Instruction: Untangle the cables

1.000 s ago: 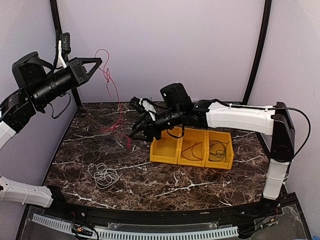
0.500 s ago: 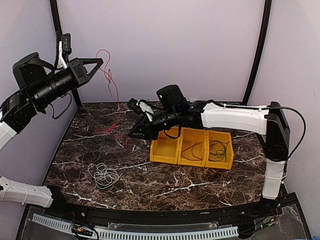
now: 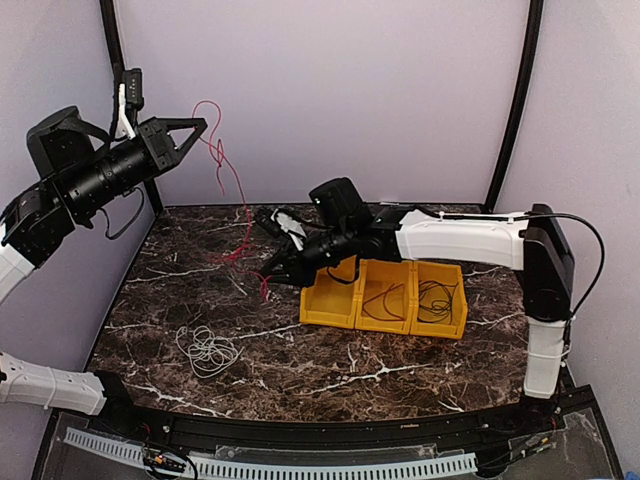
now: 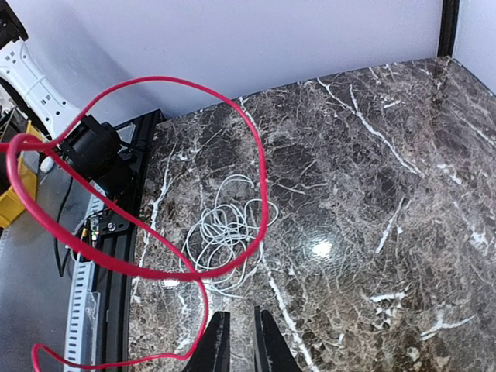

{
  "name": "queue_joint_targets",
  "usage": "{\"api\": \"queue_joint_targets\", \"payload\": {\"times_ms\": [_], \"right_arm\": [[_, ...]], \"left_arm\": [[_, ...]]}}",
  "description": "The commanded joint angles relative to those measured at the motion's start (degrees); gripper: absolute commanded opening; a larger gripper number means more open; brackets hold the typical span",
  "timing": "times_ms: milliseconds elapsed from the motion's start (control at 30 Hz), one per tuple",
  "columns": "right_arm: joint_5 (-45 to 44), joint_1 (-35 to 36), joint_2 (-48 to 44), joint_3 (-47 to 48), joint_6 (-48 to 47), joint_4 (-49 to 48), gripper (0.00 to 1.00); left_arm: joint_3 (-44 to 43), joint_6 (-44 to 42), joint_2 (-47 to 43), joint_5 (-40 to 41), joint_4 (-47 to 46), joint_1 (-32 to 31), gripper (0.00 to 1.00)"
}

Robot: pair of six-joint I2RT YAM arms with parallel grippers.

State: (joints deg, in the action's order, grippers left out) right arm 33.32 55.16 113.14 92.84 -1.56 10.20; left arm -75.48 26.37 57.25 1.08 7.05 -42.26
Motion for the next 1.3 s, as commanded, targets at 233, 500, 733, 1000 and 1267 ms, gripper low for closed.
{"api": "queue_joint_targets", "payload": {"times_ms": [233, 500, 733, 1000, 1267], "right_arm": [[-3.15, 0.09, -11.42, -10.81, -8.45, -2.15, 0.37], [7.79, 0.36, -11.45, -8.99, -7.42, -1.07, 0.49], [10.91, 2.1, -9.0, -6.5, -5.46, -0.2, 0.55], [9.76, 2.55, -4.19, -1.79, 0.39, -1.16, 0.52], [10.21, 2.47, -3.87, -1.78, 1.24, -2.34, 0.0]], "left_arm": [[1.15, -0.35, -1.55, 0.13, -2.64, 0.14, 0.0], [1.41, -0.12, -1.47, 0.18, -3.59, 0.12, 0.0], [1.66, 0.0, -1.08, -0.07, -3.52, 0.09, 0.0], [1.83, 1.16, -1.21, -0.94, -4.06, 0.08, 0.0], [2.69, 0.87, -2.16, 0.01, -3.74, 0.12, 0.0]]}}
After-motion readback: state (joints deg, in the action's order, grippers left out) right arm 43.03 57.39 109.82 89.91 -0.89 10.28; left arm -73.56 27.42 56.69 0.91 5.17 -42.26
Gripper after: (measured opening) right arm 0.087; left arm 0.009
